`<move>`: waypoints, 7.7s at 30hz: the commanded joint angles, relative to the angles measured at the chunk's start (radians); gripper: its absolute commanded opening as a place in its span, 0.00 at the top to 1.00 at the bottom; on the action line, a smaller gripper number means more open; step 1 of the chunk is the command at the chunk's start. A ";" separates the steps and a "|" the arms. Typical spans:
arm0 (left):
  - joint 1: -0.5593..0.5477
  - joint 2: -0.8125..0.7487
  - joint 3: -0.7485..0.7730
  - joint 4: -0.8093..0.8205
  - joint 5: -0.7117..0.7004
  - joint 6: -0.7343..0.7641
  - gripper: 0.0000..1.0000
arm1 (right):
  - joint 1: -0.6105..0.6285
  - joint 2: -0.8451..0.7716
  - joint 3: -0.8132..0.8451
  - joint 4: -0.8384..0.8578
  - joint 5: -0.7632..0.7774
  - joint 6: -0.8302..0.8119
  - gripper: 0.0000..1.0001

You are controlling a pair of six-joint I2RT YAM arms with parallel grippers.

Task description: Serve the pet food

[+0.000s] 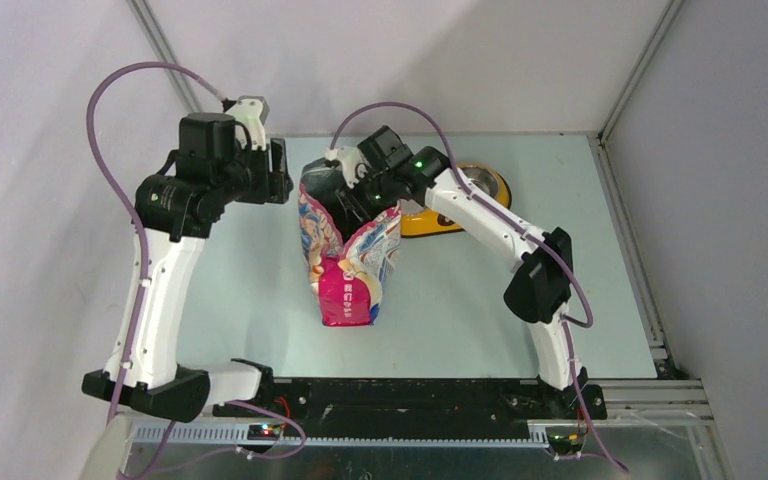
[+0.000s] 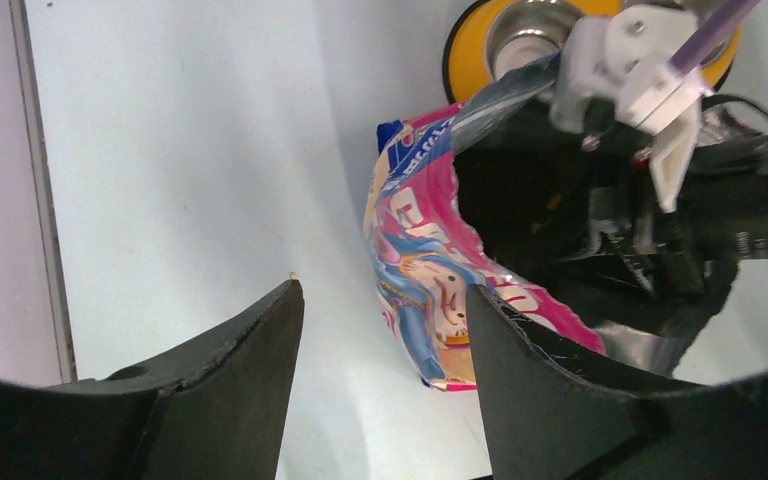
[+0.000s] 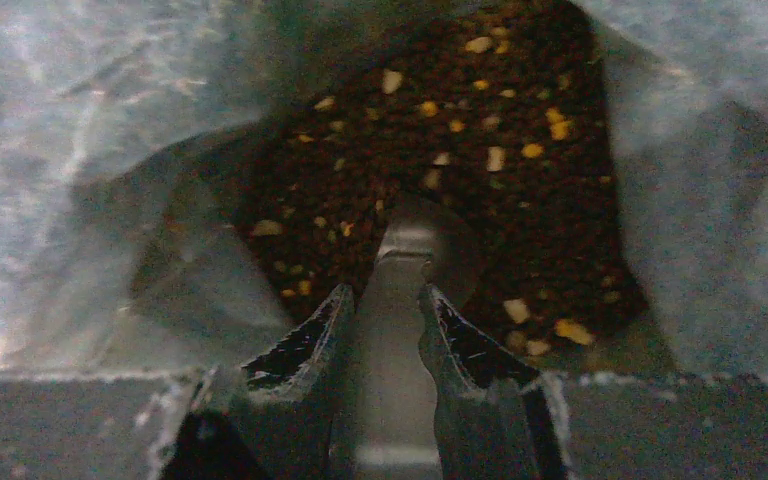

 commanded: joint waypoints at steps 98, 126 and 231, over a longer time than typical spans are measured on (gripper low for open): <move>0.030 -0.038 -0.143 0.025 -0.080 0.512 0.30 | -0.953 -0.371 -0.832 1.315 -0.783 1.417 1.00; 0.023 -0.074 -0.109 -0.021 -0.083 0.499 0.29 | -1.086 -0.175 -0.610 0.611 -0.437 0.747 1.00; -0.016 0.339 -0.036 0.212 0.415 -0.207 1.00 | -0.006 -0.050 -0.146 0.048 -0.031 -0.127 1.00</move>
